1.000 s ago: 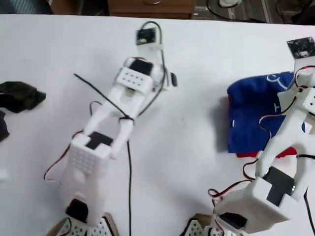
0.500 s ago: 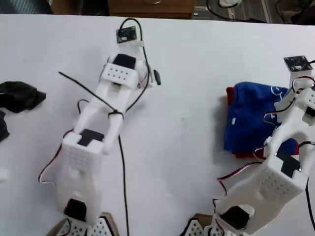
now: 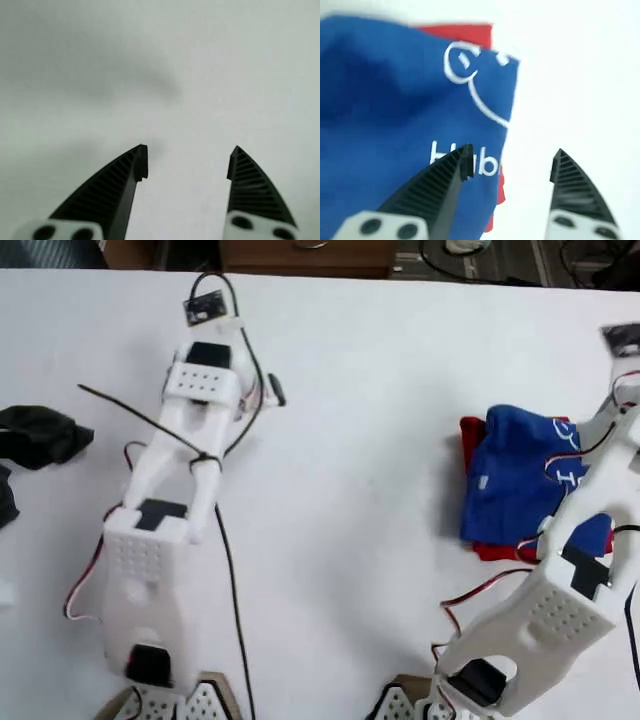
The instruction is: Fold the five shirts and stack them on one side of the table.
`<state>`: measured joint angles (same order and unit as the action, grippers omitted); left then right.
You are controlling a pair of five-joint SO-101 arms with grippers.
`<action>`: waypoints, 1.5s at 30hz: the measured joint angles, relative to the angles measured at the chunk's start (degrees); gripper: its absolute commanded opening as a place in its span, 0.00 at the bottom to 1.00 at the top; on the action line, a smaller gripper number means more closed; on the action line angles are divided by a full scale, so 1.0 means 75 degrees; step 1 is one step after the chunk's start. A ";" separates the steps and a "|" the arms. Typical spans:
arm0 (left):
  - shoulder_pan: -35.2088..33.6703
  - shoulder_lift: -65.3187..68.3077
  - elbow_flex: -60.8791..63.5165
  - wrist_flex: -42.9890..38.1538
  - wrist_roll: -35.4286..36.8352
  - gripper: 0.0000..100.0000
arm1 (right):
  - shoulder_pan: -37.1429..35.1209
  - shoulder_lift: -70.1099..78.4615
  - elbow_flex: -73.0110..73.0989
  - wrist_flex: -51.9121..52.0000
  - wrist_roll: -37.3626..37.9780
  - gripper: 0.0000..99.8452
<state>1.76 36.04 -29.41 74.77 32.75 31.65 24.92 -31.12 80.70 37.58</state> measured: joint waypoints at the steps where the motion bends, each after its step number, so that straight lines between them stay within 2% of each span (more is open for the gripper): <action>1: -0.0035 0.0000 0.0000 0.0047 0.0000 0.28 | -0.0094 0.0000 -0.0211 0.0141 -0.0246 0.24; 6: -0.0176 0.0000 0.0000 0.0082 0.0000 0.28 | -0.1371 0.0012 -0.0539 0.1090 -0.0750 0.23; 11: -0.0258 0.0000 0.0000 0.0176 0.0000 0.28 | -0.2473 0.0410 -0.0527 0.0774 -0.0785 0.22; 19: -0.0762 0.0000 -0.0527 0.0961 0.0000 0.28 | -0.2614 0.1571 -0.0516 0.0152 -0.0785 0.21; 25: -0.1196 0.0000 -0.0598 0.1055 0.0012 0.28 | -0.3024 0.1805 -0.0516 0.0152 -0.0785 0.21; 32: -0.1278 0.0000 -0.0598 0.1278 0.0012 0.28 | -0.3223 0.1805 -0.0774 0.0141 -0.0785 0.21; 41: -0.1582 0.0000 -0.0598 0.1407 -0.0023 0.28 | -0.3223 0.0387 -0.1172 0.1981 -0.0949 0.21; 45: -0.2063 0.0000 -0.0598 0.1536 -0.0305 0.28 | -0.3317 -0.0762 -0.0094 0.2204 -0.1242 0.21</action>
<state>-13.71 36.04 -33.89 86.29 30.46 6.77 19.21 -31.82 97.23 28.26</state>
